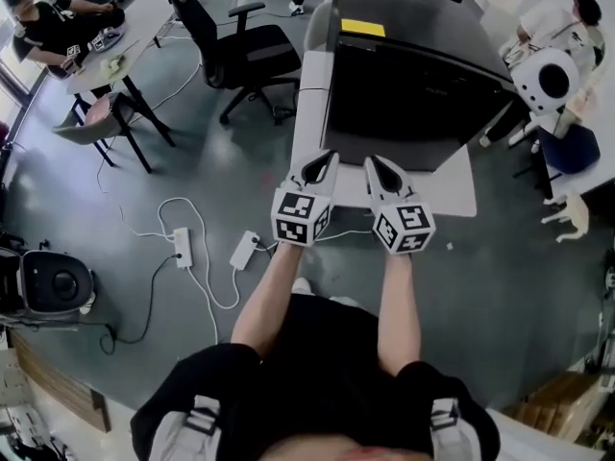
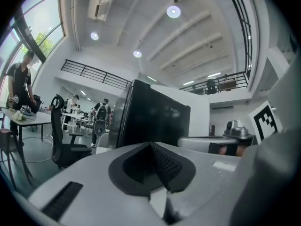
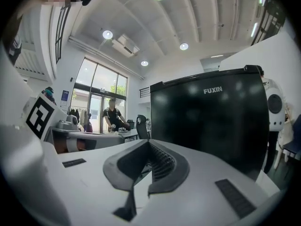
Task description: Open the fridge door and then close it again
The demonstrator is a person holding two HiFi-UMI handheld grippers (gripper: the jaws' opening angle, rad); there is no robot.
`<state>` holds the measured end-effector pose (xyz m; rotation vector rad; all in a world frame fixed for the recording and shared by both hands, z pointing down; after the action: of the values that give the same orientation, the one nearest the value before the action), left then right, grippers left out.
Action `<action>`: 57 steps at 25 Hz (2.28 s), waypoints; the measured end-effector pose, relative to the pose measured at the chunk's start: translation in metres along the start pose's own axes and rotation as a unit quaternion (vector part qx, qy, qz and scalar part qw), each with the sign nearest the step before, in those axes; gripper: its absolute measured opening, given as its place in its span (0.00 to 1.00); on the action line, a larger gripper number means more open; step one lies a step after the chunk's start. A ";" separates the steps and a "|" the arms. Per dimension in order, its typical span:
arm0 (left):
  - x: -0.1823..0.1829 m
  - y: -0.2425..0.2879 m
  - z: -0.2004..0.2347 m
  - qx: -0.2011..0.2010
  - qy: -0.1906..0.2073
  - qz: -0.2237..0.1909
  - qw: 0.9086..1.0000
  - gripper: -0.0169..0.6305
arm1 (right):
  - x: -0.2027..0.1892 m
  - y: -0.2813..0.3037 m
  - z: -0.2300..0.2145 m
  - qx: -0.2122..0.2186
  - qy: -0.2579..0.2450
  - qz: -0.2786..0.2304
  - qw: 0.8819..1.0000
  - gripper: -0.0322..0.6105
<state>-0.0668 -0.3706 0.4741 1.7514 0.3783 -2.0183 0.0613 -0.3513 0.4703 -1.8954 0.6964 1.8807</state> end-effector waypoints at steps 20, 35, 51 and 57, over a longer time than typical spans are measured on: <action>0.031 0.104 0.044 -0.072 0.074 -0.024 0.994 0.25 | 0.156 0.072 -0.039 0.049 -0.374 0.136 0.916 0.31; 0.030 0.128 0.046 -0.101 0.069 -0.015 0.992 0.33 | 0.157 0.094 -0.054 0.050 -0.440 0.252 0.861 0.30; 0.026 0.129 0.047 -0.096 0.031 -0.029 0.995 0.33 | 0.156 0.096 -0.051 0.020 -0.491 0.237 0.838 0.19; 0.031 0.130 0.045 -0.074 0.025 -0.018 0.997 0.33 | 0.156 0.095 -0.053 0.022 -0.498 0.233 0.835 0.19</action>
<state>-0.0448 -0.5087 0.4614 1.7178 0.5638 -1.9204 0.0450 -0.4715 0.3239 -0.4852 0.8209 2.6951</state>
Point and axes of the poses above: the fingertips, and each gripper's own axes: y forward along the fingers, z to its left, x out of its top, the point moved 5 cm from there along -y, backward along the fingers, and after that the axes turned 12 degrees about x, right-handed, at the moved point
